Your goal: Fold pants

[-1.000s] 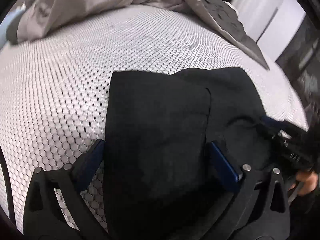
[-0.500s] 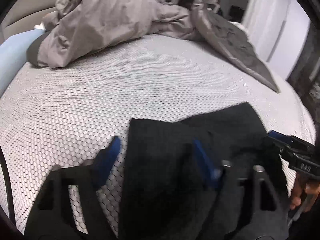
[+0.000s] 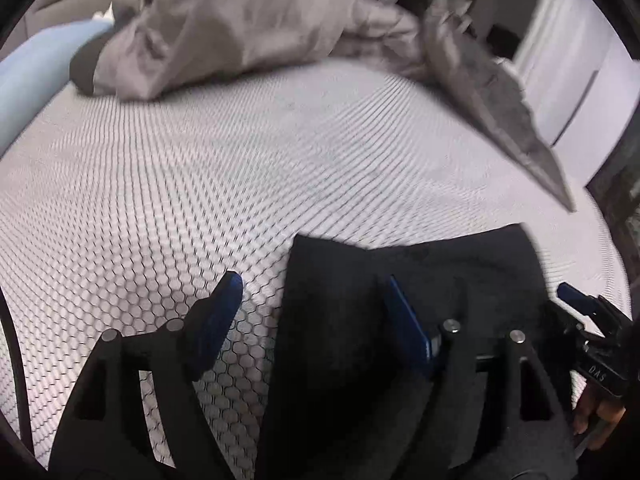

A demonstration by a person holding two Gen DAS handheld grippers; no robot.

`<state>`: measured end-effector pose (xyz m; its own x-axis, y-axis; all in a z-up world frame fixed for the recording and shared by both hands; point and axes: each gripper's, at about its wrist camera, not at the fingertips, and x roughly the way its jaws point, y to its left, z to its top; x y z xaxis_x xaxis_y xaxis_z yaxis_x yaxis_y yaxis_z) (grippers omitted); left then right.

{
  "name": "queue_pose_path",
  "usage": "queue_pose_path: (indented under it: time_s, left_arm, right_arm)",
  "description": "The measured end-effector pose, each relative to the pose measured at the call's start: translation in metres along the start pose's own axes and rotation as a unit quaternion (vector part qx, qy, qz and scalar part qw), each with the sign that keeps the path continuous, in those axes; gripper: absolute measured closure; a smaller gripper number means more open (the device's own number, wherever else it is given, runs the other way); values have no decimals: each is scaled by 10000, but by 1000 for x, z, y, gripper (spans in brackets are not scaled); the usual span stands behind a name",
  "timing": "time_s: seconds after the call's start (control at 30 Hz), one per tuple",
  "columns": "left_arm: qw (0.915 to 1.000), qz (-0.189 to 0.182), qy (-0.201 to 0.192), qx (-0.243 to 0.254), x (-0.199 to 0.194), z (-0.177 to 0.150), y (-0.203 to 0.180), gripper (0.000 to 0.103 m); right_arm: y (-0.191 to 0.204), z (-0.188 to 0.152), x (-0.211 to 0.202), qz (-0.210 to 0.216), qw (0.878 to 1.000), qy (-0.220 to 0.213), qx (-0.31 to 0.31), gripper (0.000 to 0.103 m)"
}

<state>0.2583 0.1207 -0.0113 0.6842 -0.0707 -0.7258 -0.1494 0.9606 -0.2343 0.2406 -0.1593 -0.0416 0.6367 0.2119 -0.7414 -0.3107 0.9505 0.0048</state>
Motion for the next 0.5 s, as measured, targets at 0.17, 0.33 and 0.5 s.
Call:
queue_pose_path:
  time_s: [0.17,0.33,0.5]
  left_arm:
    - [9969,-465,-249,581,-48,-22,-31,16]
    - [9917,-226,194,1252,-47,-64,-58,16]
    - [9880,-52,392,1494,-27,-95,-67,10]
  right_arm:
    - [15,-7,-43,677,9965,-484,-89,19]
    - [43,-20,-39,1119,9927,-183,-417,23]
    - [61,-39,1,529,9936,419,-906,45]
